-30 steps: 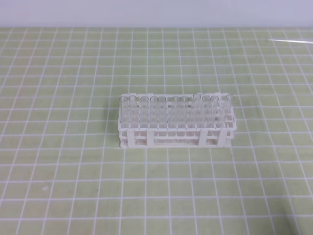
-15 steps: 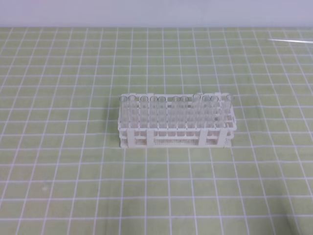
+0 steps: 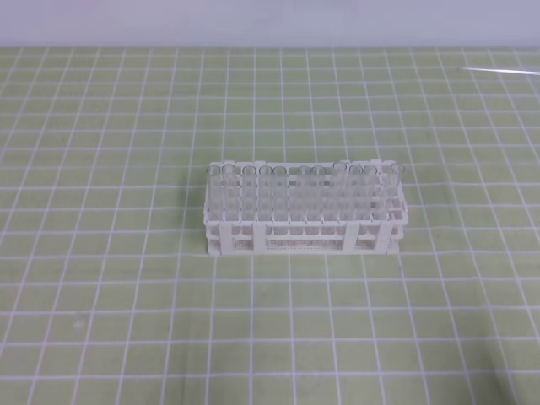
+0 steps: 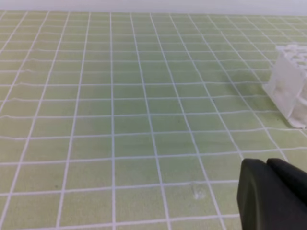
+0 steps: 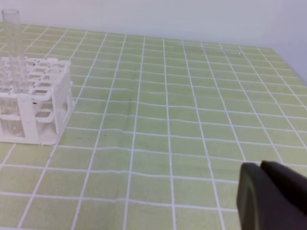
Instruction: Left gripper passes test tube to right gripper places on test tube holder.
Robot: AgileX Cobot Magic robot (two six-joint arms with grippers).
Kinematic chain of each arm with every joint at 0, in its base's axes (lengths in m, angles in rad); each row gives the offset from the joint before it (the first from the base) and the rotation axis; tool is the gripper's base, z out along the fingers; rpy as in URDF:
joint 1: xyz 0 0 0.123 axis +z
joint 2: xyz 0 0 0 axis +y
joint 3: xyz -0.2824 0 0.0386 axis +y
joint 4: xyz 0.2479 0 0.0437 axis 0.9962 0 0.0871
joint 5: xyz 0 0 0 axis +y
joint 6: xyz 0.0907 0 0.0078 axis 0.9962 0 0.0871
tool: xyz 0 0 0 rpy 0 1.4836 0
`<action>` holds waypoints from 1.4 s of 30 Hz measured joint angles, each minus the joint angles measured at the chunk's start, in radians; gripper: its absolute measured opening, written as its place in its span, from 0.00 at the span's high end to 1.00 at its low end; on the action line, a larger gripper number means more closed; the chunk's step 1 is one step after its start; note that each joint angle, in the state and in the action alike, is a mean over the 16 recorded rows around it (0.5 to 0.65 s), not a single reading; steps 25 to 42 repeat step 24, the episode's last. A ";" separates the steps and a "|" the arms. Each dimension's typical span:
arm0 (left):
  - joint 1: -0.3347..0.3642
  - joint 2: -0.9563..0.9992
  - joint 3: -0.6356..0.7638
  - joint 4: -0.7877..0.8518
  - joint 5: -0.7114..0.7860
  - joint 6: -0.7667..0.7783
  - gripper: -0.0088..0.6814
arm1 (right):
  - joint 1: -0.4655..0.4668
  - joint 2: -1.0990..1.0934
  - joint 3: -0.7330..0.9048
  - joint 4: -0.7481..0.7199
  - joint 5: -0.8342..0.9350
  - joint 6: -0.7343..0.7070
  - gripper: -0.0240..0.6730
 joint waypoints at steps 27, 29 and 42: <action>0.062 -0.004 0.003 -0.046 -0.005 -0.013 0.99 | 0.000 0.000 0.000 0.000 0.000 0.000 0.97; 0.062 -0.004 0.003 -0.046 -0.005 -0.013 0.99 | 0.000 0.000 0.000 0.000 0.000 0.000 0.97; 0.062 -0.004 0.003 -0.046 -0.005 -0.013 0.99 | 0.000 0.000 0.000 0.000 0.000 0.000 0.97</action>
